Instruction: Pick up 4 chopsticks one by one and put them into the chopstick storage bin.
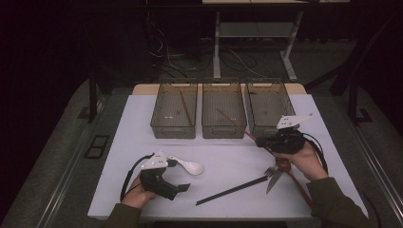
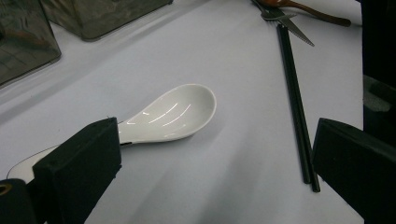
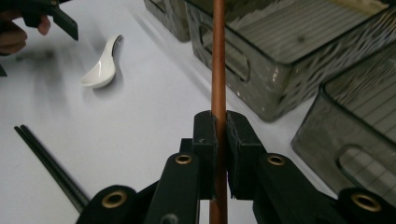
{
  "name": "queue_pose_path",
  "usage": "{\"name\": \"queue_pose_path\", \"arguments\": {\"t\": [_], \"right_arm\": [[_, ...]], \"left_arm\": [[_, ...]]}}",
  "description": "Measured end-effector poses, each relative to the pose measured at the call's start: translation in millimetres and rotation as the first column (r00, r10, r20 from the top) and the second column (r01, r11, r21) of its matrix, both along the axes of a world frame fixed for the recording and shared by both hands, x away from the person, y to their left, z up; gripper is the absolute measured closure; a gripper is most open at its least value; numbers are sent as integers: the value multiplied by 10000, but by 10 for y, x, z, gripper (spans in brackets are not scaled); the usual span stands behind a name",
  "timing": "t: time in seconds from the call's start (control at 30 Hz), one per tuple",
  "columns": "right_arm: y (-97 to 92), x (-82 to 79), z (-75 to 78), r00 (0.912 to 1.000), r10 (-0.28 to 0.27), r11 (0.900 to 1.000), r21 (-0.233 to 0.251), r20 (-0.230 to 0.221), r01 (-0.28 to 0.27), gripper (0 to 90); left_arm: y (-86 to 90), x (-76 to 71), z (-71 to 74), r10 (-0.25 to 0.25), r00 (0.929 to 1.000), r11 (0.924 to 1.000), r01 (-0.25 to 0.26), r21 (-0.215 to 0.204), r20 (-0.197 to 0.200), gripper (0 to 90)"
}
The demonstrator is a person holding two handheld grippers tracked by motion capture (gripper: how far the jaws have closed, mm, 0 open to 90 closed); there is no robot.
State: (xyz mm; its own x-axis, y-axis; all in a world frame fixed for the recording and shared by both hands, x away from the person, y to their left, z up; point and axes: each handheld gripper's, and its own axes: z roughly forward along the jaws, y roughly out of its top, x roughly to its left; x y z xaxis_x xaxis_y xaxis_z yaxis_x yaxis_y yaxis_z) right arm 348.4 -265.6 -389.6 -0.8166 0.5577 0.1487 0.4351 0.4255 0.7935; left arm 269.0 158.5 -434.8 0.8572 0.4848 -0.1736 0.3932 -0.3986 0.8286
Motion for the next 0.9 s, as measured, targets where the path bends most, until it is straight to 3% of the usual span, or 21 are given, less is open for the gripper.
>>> {"name": "queue_pose_path", "arguments": {"t": [0.4,0.53,0.9], "right_arm": [[265,22,153,9978,115,9997,-199,645,-102,828],[394,44,172,9968,233,9987,-477,764,-197,828],[674,136,268,9956,474,9973,-594,810,-427,828]], "left_arm": [[-4,4,-11,-36,10000,9999,36,102,-8,8],[-4,2,-11,-44,10000,9999,44,93,-8,8],[-11,1,-10,-39,10000,9999,39,99,17,8]]}}
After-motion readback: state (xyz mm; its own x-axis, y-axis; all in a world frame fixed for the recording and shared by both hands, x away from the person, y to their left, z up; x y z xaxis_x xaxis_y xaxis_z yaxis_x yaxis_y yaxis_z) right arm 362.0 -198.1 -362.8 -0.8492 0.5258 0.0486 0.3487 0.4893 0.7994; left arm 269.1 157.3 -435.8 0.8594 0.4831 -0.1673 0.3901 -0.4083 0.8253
